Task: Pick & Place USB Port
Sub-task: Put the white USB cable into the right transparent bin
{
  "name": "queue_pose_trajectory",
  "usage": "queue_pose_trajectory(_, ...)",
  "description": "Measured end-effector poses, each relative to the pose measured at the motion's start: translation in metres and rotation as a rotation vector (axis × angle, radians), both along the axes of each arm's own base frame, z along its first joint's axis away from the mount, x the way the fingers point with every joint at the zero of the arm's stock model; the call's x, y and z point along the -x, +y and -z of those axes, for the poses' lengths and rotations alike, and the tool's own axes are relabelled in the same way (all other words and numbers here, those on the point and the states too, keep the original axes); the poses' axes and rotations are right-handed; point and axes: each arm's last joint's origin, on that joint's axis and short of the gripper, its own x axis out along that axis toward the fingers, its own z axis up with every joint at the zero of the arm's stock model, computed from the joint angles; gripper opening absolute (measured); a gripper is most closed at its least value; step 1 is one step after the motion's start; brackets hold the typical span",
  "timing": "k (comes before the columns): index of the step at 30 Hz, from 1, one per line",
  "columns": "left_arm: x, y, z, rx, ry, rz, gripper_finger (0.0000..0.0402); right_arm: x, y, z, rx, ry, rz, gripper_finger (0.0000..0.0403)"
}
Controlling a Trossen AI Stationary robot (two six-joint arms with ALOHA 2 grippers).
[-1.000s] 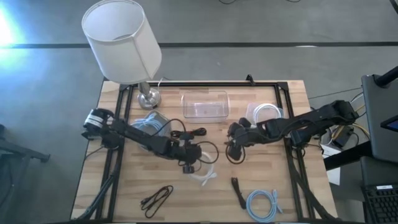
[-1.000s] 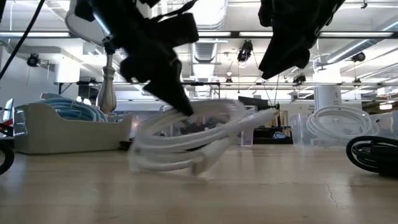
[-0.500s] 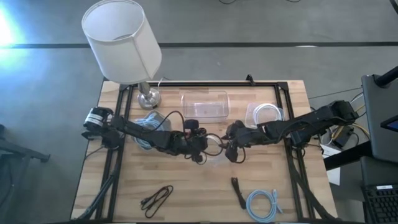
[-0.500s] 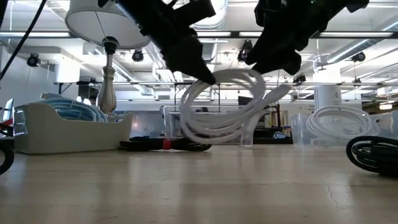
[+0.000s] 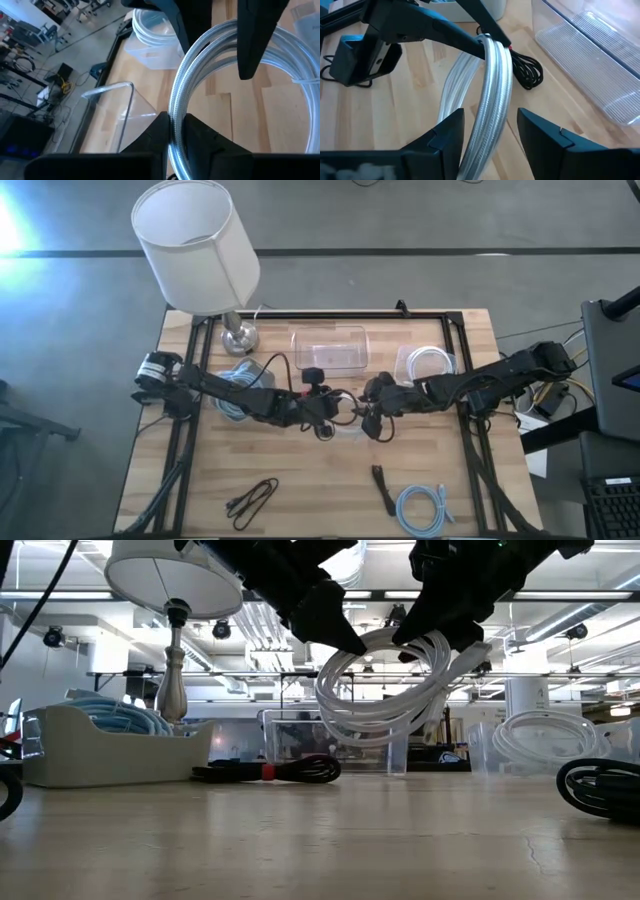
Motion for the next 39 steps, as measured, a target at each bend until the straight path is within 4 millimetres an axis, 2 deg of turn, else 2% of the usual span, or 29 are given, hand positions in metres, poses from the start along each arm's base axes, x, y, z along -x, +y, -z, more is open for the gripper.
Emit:
queue_pose_trajectory(4,0.0,0.0,0.0,-0.006,0.002,0.002,0.0048,0.0,0.0,0.0,0.0,0.0,-0.001,0.015)
queue_pose_trajectory(14,0.0,0.0,0.0,-0.005,0.003,0.005,0.0065,0.001,-0.001,0.001,0.008,0.018,-0.001,0.0037)
queue_pose_trajectory(21,0.0,0.0,0.0,0.0,0.004,0.014,0.0083,0.002,-0.001,0.002,0.016,0.038,-0.005,0.0034)
queue_pose_trajectory(30,0.001,0.0,0.001,-0.001,0.011,0.0,0.0146,0.003,-0.001,0.002,0.013,0.042,-0.008,0.0035)
queue_pose_trajectory(35,0.003,0.001,-0.002,0.024,-0.002,-0.013,0.0165,0.009,-0.002,-0.008,0.016,0.057,-0.007,0.0035)
queue_pose_trajectory(39,0.009,0.002,-0.013,0.058,-0.03,-0.03,0.0163,0.018,-0.005,-0.018,0.049,0.104,0.022,0.0036)
